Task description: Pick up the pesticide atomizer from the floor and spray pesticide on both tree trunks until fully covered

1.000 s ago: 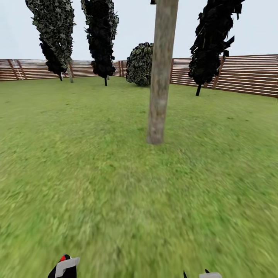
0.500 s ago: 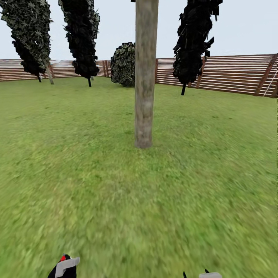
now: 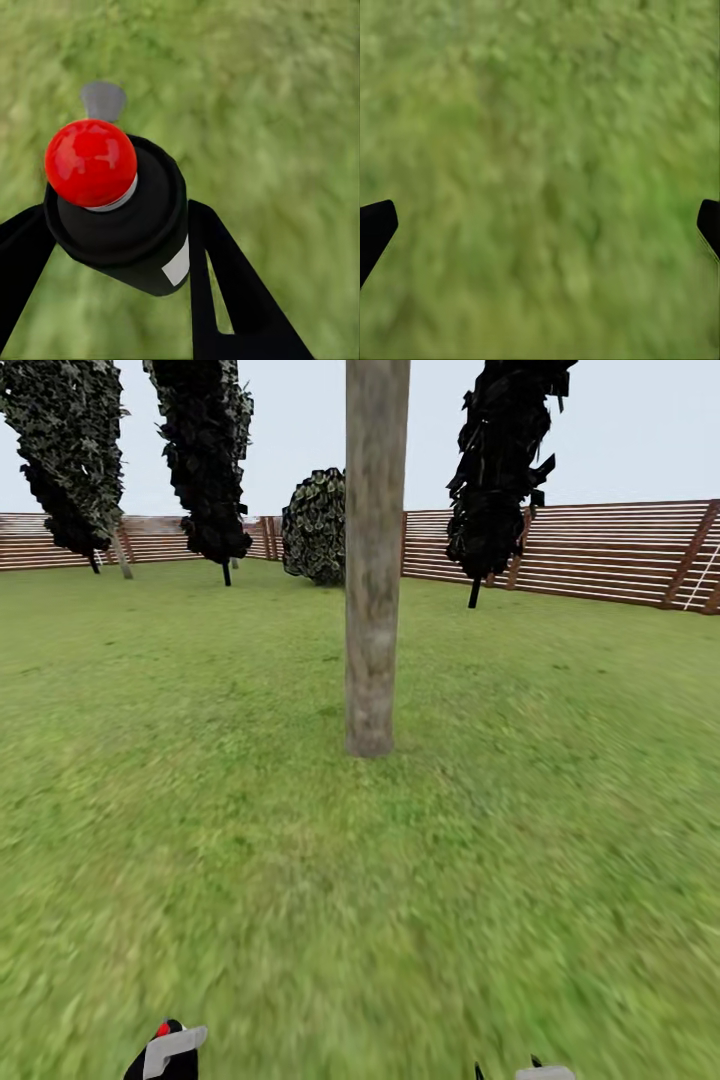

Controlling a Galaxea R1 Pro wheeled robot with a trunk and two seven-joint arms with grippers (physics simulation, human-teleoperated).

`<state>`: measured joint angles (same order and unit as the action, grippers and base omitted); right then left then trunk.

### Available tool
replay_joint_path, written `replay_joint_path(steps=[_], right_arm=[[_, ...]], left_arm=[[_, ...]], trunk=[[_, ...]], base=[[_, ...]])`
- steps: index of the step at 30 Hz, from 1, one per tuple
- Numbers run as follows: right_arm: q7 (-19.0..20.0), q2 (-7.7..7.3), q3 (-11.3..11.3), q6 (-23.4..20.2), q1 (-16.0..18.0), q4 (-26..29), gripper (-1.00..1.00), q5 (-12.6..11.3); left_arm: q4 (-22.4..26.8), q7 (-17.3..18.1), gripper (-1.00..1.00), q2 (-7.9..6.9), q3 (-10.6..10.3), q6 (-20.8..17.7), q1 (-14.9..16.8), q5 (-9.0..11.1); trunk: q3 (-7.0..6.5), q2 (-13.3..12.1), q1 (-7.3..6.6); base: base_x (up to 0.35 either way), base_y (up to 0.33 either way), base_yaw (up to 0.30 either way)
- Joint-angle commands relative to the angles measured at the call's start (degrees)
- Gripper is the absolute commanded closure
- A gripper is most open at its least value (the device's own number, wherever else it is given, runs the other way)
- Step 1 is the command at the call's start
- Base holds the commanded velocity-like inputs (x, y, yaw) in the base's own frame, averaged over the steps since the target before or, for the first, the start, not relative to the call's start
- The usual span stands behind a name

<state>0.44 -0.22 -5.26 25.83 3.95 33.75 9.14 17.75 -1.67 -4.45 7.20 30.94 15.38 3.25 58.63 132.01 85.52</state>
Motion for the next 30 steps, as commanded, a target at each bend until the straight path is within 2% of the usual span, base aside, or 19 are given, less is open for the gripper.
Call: replay_joint_path(steps=[1,30], right_arm=[[0.0,-0.01,0.0,0.0,0.0,0.0,-1.0,0.0],[0.0,0.02,0.0,0.0,0.0,0.0,-1.0,0.0]], left_arm=[[0.0,0.0,1.0,-0.01,0.0,0.0,0.0,0.0],[0.0,0.0,1.0,-0.02,0.0,0.0,0.0,0.0]], trunk=[[0.0,0.0,0.0],[0.0,0.0,0.0]], base=[[0.34,0.0,0.0],[0.34,0.0,0.0]])
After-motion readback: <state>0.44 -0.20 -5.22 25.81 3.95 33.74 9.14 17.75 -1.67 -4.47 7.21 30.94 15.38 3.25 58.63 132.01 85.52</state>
